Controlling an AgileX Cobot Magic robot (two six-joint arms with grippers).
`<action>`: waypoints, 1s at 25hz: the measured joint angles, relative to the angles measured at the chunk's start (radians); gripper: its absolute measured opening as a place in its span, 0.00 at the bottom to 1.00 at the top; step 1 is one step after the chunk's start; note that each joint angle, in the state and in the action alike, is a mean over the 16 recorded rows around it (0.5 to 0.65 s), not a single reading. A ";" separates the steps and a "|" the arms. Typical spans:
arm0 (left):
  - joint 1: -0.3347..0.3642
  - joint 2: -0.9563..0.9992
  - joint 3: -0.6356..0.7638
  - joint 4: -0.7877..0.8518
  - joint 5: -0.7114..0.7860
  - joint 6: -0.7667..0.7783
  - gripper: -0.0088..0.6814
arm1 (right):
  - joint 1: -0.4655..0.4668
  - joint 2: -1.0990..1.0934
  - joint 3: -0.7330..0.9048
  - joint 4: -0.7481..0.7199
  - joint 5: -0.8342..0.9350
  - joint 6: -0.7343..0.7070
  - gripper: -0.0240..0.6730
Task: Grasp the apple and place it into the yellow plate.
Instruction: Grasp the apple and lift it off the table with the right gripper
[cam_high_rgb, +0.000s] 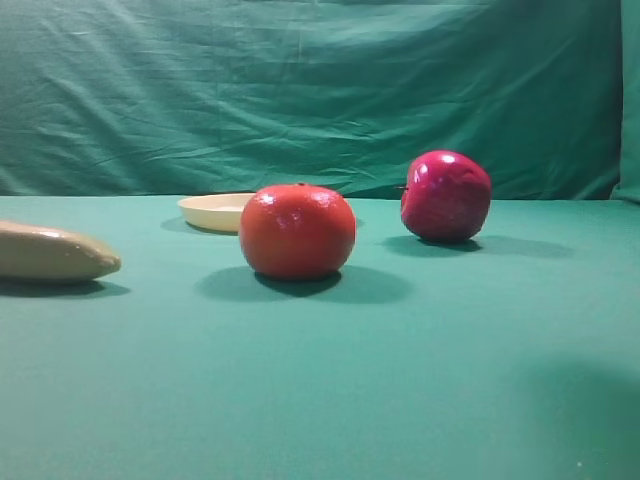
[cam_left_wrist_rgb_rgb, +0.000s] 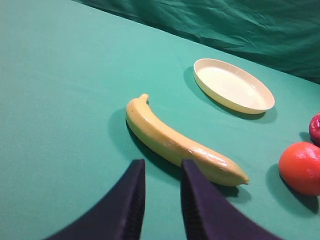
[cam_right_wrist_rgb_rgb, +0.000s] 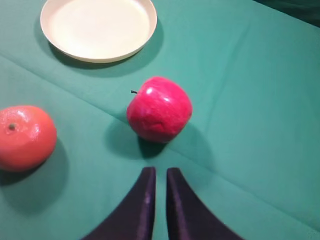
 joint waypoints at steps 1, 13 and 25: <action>0.000 0.000 0.000 0.000 0.000 0.000 0.24 | 0.000 0.028 -0.023 0.004 0.003 0.000 0.54; 0.000 0.000 0.000 0.000 0.000 0.000 0.24 | 0.004 0.324 -0.222 0.069 0.042 0.008 0.96; 0.000 0.000 0.000 0.000 0.000 0.000 0.24 | 0.004 0.495 -0.297 0.090 0.052 0.011 0.89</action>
